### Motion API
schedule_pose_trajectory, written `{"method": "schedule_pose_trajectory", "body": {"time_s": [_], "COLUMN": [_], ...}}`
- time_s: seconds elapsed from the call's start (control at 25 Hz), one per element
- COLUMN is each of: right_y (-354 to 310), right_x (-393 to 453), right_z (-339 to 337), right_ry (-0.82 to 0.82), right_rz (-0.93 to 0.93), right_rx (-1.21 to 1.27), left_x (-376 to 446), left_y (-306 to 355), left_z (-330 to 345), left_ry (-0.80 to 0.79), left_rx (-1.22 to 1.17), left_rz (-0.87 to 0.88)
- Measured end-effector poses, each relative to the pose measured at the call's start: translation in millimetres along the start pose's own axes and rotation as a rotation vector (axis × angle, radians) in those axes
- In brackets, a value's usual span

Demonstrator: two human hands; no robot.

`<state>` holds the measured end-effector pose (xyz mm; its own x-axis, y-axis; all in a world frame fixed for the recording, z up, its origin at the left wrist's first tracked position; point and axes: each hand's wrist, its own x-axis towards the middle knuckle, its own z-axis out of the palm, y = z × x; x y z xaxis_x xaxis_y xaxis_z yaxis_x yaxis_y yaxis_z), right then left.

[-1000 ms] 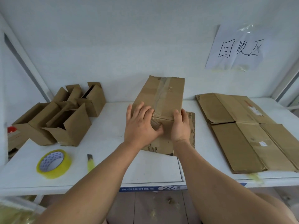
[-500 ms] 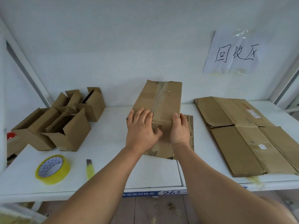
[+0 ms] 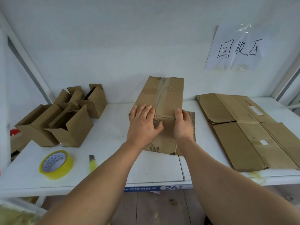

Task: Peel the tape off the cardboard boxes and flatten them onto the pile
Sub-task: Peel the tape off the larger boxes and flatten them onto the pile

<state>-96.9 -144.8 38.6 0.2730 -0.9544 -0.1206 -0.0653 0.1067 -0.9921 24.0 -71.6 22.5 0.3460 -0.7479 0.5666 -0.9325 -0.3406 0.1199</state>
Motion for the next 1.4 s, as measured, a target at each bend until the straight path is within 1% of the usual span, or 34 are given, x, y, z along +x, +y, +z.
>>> {"method": "schedule_pose_trajectory", "body": {"time_s": [0.24, 0.4, 0.64, 0.8, 1.04, 1.16, 1.24, 1.32, 1.36, 1.4], "right_y": [-1.3, 0.6, 1.0, 3.8, 5.8, 5.9, 7.6, 7.8, 7.1, 5.6], "right_x": [0.2, 1.4, 1.9, 4.2, 7.0, 8.8, 10.2, 13.6, 14.6, 14.2], "right_z": [2.3, 1.5, 0.6, 0.9, -0.9, -3.3, -3.9, -3.4, -3.2, -3.5], "right_ry": [0.018, 0.017, 0.014, 0.009, 0.006, -0.013, -0.024, 0.010, 0.055, 0.098], "right_rz": [0.006, 0.002, 0.000, -0.019, -0.042, -0.048, -0.067, -0.123, -0.191, -0.300], "right_rx": [0.011, -0.003, -0.004, -0.012, -0.026, -0.064, -0.090, -0.144, -0.222, -0.338], "left_x": [1.0, 0.9, -0.3, -0.3, 0.1, -0.2, 0.2, -0.5, -2.6, -5.0], "left_y": [7.3, 10.2, 5.3, 2.2, 3.1, -1.1, -8.3, -19.4, -24.0, -26.9], "left_z": [2.5, 1.5, -0.4, -0.7, -1.1, -3.6, -10.4, -16.7, -17.2, -17.2], "left_ry": [0.048, 0.046, -0.013, 0.004, 0.011, 0.028, 0.037, 0.047, 0.062, 0.070], "left_rx": [0.004, 0.003, 0.035, -0.007, -0.029, -0.091, -0.178, -0.220, -0.210, -0.202], "left_rz": [-0.016, -0.010, 0.020, 0.046, 0.033, 0.075, 0.061, -0.035, -0.079, -0.104]}}
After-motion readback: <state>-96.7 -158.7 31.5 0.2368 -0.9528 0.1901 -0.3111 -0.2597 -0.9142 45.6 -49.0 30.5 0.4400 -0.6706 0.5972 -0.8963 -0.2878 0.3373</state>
